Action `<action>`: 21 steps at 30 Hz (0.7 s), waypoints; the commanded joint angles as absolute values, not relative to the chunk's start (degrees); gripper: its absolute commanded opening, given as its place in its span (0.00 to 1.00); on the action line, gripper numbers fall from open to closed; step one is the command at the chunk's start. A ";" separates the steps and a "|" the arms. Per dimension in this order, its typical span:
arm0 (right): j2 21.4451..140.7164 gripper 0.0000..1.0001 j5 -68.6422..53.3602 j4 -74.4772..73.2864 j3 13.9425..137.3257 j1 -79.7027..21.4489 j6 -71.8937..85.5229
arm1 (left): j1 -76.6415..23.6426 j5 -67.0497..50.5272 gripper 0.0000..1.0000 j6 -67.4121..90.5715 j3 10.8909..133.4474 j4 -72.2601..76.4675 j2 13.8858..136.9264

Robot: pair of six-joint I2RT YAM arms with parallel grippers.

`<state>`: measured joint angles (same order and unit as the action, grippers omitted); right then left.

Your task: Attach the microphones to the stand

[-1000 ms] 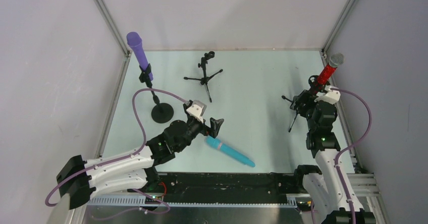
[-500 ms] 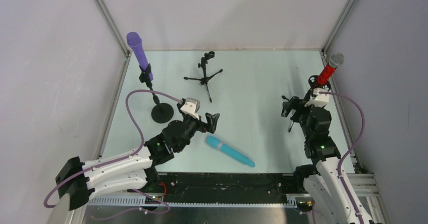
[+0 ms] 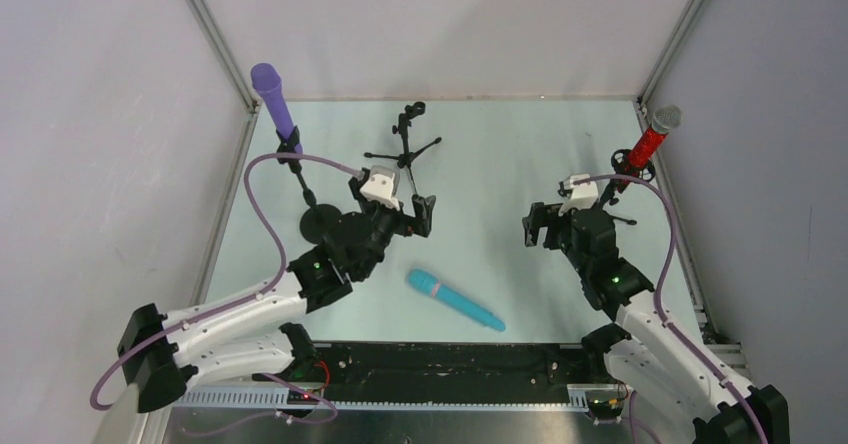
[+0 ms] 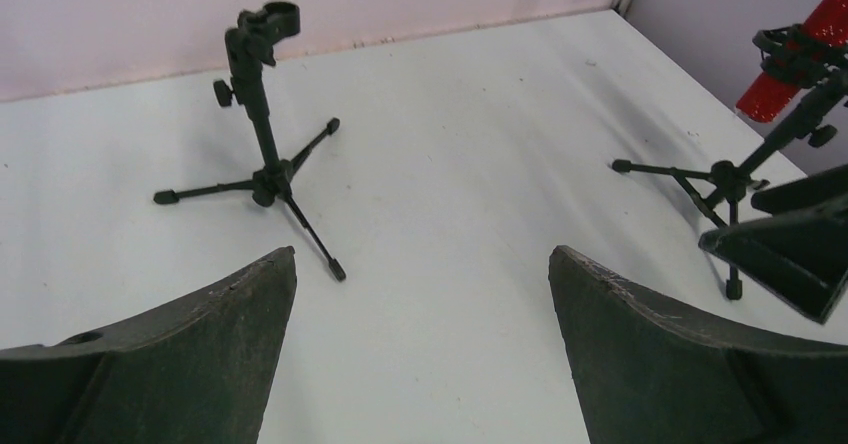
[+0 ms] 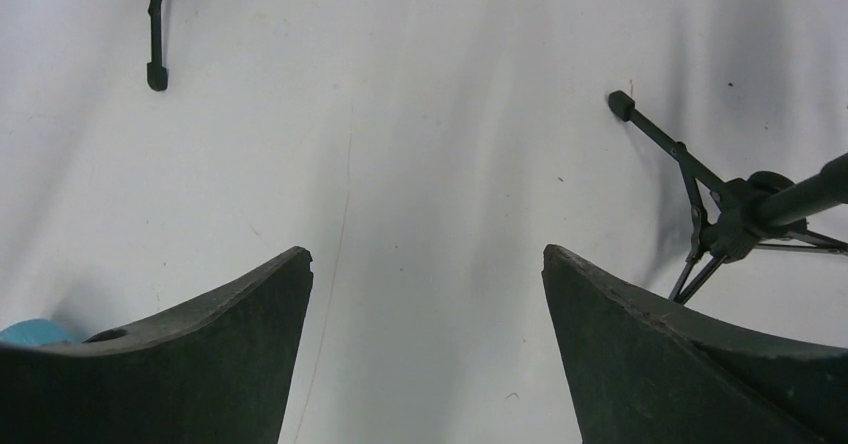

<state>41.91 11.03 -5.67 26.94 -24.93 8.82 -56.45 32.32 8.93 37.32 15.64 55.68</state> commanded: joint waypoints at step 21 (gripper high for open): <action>52.15 0.90 -1.07 4.75 26.79 -23.76 10.14 | -30.77 3.30 1.00 7.80 72.22 4.79 84.85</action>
<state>52.03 0.93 1.63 27.05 -24.80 9.65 -33.58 11.27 6.44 67.53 6.17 80.75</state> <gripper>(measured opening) 0.901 0.996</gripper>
